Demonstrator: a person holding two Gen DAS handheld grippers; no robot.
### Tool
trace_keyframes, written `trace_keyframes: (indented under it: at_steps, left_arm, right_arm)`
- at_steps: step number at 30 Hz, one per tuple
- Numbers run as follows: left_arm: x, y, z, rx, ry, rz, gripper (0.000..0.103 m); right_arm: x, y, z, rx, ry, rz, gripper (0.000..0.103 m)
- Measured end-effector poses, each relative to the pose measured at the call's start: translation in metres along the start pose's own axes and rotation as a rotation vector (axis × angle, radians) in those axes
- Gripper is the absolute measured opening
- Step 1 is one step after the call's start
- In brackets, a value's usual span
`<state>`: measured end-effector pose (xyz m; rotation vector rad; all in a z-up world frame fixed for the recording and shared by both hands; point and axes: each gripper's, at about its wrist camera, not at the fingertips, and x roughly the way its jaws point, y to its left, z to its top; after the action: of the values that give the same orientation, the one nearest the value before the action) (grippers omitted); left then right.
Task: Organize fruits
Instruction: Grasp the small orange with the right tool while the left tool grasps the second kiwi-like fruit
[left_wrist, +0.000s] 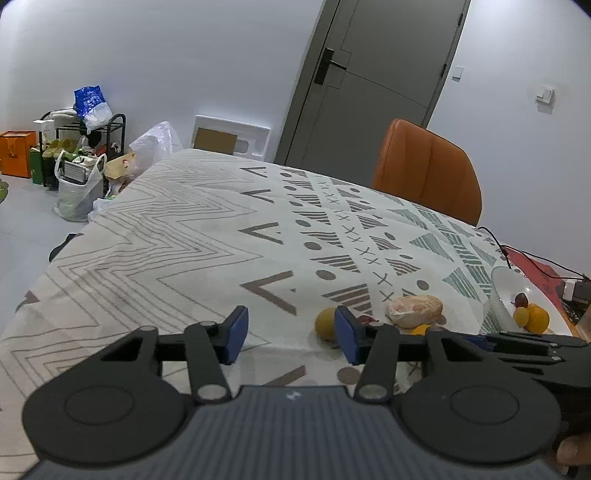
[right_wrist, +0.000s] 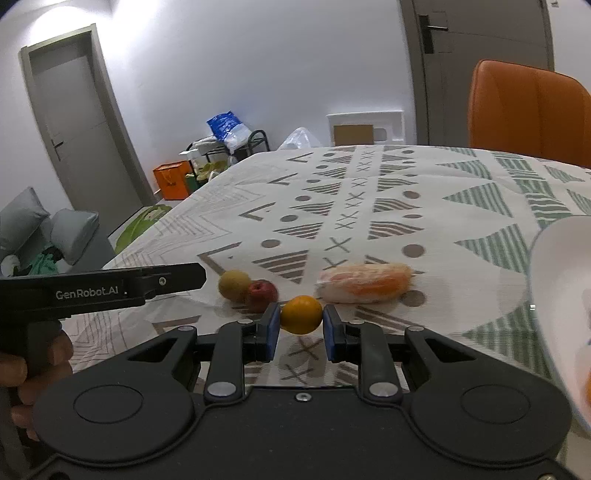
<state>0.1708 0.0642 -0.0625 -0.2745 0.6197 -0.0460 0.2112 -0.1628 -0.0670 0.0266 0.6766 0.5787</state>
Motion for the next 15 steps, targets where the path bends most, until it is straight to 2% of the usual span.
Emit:
trace_keyframes:
  at_steps: [9,15]
  left_arm:
    - [0.012,-0.015,0.001,0.004,0.008,-0.013,0.041]
    - [0.019,-0.019,0.001,-0.014,0.018,-0.028,0.027]
  right_arm:
    - [-0.022,-0.018,0.003,0.016,-0.032,-0.036,0.023]
    - [-0.036,-0.032,0.003,0.03,-0.052,-0.066,0.023]
